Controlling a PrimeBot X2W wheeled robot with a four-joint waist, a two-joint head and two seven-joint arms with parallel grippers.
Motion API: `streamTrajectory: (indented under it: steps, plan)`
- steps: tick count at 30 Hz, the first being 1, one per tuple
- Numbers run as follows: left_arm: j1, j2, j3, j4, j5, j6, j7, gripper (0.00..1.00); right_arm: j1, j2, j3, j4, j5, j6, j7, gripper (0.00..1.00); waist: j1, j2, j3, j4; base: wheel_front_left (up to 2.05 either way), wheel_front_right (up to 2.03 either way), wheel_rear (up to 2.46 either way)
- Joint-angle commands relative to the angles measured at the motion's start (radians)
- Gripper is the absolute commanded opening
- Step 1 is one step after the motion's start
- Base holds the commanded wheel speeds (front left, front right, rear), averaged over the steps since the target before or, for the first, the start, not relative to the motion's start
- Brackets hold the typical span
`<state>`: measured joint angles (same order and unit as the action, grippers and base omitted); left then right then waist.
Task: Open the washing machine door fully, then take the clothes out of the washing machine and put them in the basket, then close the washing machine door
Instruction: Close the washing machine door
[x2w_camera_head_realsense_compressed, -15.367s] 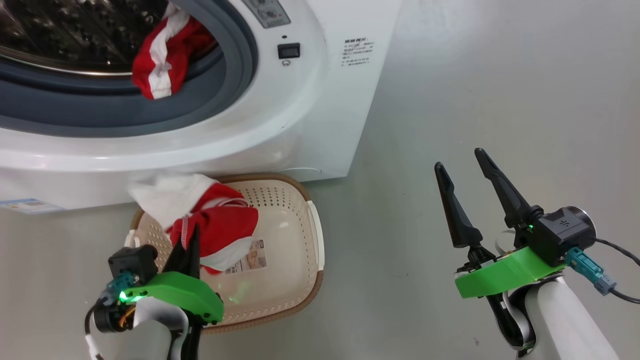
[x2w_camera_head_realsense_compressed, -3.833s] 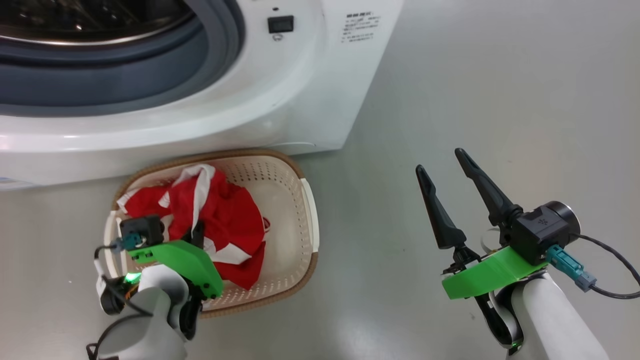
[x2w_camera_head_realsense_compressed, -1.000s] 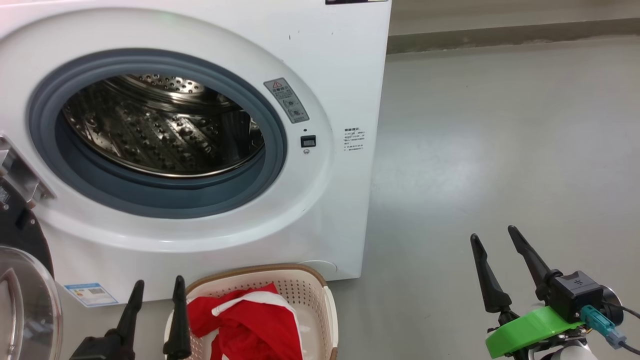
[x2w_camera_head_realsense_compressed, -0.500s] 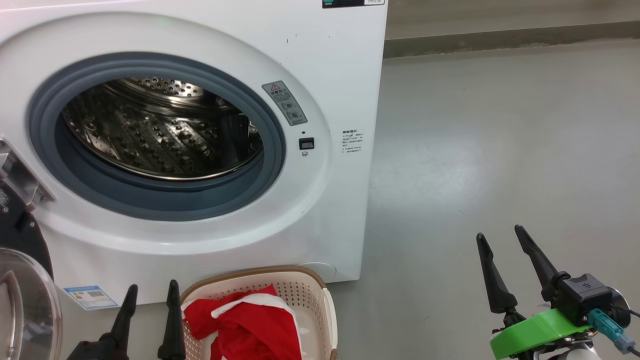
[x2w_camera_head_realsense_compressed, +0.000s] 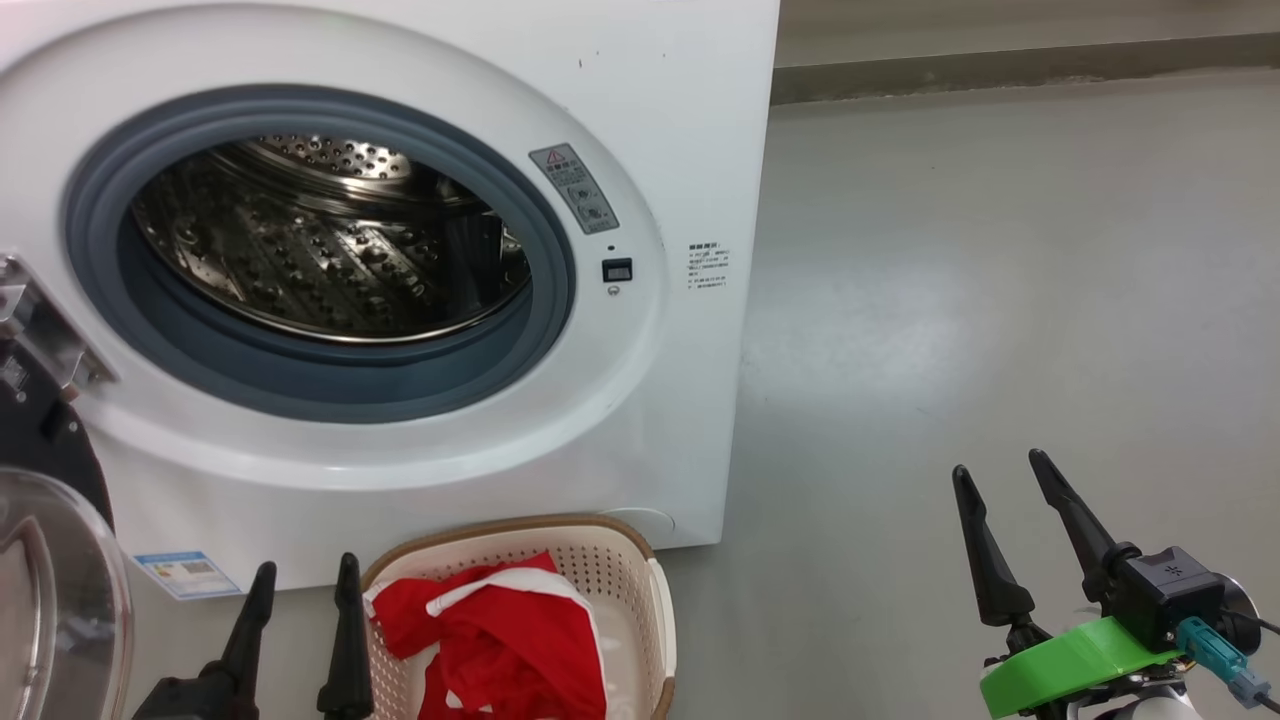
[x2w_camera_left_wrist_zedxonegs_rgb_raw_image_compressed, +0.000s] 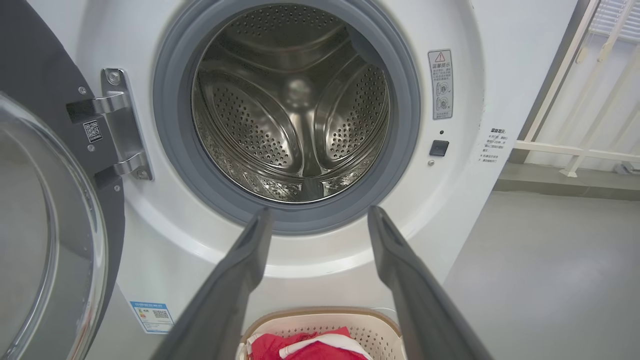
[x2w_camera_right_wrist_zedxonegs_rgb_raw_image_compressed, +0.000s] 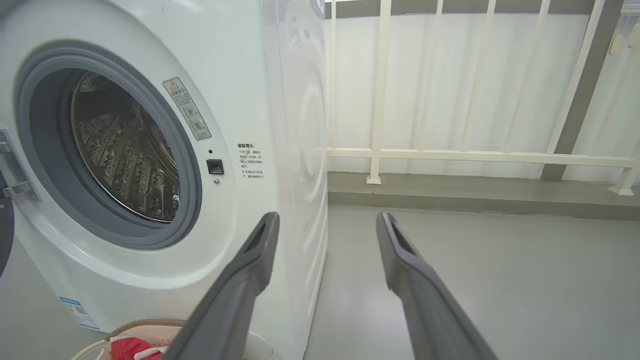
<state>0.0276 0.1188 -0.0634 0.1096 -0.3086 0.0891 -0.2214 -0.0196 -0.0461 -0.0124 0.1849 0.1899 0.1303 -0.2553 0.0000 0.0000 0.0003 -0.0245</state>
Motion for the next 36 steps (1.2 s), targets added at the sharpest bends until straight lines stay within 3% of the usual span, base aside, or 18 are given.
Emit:
streamTrajectory:
  steps: [1, 16, 36]
  plan:
    - [-0.016, 0.022, 0.031, -0.03, 0.007, 0.009, 0.001, 1.0, -0.019, -0.004, 0.025, -0.024, -0.003, 0.0, -0.006, 1.0, 0.0, 0.0, 0.0, 0.001, -1.48, 1.48, 0.0]
    - [-0.012, 0.028, 0.019, -0.058, -0.023, -0.013, 0.001, 1.0, -0.018, -0.004, 0.028, -0.015, 0.002, 0.0, -0.006, 1.0, 0.0, 0.0, -0.003, 0.002, -1.54, 1.54, 0.0]
    - [-0.01, 0.033, 0.006, -0.072, -0.006, 0.027, 0.006, 1.0, -0.01, -0.004, 0.043, -0.015, 0.005, 0.0, -0.006, 1.0, 0.0, 0.0, -0.014, 0.059, -0.1, 0.1, 0.0]
